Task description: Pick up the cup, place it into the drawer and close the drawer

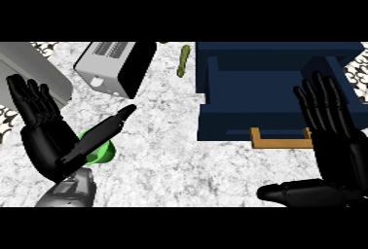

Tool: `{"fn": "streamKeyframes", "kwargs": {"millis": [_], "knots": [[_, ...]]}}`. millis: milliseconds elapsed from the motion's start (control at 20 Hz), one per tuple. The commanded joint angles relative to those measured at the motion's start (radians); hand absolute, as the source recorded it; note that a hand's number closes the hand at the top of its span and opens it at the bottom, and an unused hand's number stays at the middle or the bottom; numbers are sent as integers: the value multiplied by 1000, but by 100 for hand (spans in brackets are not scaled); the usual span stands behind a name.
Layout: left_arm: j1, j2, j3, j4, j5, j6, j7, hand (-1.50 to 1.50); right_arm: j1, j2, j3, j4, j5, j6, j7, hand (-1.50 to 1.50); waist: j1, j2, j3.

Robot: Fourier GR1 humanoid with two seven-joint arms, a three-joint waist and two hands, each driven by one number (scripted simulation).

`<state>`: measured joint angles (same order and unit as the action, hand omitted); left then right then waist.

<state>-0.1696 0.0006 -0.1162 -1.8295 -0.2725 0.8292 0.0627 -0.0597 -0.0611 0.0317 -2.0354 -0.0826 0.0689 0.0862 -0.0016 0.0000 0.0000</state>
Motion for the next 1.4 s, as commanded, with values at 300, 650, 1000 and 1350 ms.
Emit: {"fn": "streamKeyframes", "kwargs": {"millis": [300, 650, 1000, 1350], "knots": [[7, -1, 18, 35, 23, 22, 26, -150, 27, 32, 29, -28, 33, -10, -23, -150, 0, -1, 0], [96, -1, -48, 91, 142, 101, -108, -150, -7, -28, -84, 23, -48, 43, -20, -150, 1, 0, 0], [245, -1, -19, 49, 238, 76, -191, -150, -32, -21, -68, -41, -35, 11, 53, -150, 3, -1, 0], [261, -1, -20, 132, 328, 135, -304, -150, -76, -11, -68, 68, -21, 17, 1, -150, 5, 0, 0]]}}
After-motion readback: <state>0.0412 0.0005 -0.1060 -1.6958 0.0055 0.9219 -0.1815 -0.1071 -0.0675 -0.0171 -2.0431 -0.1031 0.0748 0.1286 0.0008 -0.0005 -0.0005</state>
